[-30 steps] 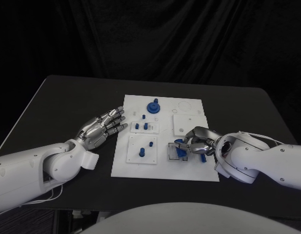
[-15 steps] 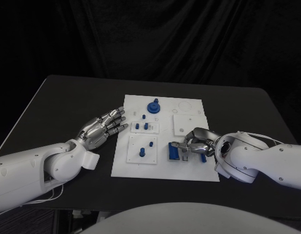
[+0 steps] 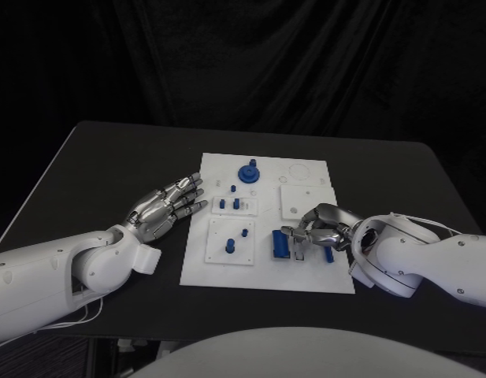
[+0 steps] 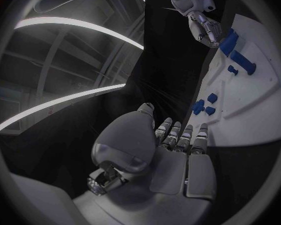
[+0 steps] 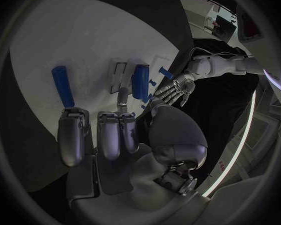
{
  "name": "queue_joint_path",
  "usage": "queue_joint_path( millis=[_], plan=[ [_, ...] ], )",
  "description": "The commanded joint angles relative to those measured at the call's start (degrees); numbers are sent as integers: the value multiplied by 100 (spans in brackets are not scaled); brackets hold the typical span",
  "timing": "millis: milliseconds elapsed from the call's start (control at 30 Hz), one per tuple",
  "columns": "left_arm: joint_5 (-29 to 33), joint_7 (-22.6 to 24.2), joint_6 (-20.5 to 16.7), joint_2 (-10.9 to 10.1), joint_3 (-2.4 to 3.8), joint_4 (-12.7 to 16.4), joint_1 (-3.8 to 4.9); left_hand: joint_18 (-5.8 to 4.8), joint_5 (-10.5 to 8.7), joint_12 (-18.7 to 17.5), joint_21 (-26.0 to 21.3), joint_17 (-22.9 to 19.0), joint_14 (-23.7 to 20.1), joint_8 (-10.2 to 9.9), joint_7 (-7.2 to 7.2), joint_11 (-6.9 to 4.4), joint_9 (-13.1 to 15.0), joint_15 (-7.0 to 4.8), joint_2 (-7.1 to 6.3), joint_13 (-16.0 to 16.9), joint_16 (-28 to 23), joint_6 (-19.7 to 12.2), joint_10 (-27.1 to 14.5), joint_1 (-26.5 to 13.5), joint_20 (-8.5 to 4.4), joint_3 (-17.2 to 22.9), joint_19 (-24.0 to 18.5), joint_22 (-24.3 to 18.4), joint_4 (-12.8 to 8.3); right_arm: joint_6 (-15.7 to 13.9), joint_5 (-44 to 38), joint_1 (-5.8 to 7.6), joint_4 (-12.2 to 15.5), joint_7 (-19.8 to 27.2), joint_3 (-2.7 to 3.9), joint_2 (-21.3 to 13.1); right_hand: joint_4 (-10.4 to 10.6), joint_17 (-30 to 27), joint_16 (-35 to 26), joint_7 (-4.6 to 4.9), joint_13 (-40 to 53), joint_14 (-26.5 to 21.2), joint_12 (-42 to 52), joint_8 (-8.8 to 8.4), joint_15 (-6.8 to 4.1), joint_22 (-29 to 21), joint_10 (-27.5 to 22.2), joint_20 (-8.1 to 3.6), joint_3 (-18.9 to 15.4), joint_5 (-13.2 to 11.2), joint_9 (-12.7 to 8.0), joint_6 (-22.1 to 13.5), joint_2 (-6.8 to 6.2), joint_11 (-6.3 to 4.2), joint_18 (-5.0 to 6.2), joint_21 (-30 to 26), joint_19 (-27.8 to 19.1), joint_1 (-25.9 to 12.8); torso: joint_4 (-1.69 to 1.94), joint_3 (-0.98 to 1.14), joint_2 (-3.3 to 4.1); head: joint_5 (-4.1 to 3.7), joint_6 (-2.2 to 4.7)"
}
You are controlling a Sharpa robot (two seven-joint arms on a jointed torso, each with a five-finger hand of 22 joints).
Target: Assemble the parts on the task board
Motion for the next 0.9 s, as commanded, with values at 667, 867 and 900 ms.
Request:
queue_joint_path(
  millis=[667,867,900],
  plan=[
    [-7,52,40,-71,4,62,-15,94,30,15,19,9,-6,36,52,-51,10,39,-12,9,33,10,3,70,34,19,10,-6,1,-693,-2648,-83,420,867,-6,-388,-389,1333,-91,254,1270,531,-121,-1552,193,1099,364,192,-118,-722,-1818,-2111,-509,195,80,-715,-56,2521,-3,-3,-1,12,-1],
    [-7,50,42,-68,4,63,-15,94,30,18,20,9,-5,37,59,-54,10,39,-14,9,35,13,4,72,33,18,11,-4,0,-435,-2902,-180,390,758,-5,-324,26,1236,-150,232,1199,495,-163,-1439,163,1080,304,164,276,-776,-2177,-2285,-990,160,92,-804,-83,3074,-9,-4,0,22,-1],
    [-7,49,42,-68,4,63,-15,94,30,18,20,9,-5,37,59,-54,10,39,-14,9,35,13,4,72,33,18,11,-4,0,-407,-2920,-192,380,748,-5,-310,31,1225,-156,228,1185,491,-171,-1432,165,1078,292,161,298,-769,-2195,-2300,-1014,166,95,-814,-87,3111,-7,-5,0,22,-1]
  ],
)
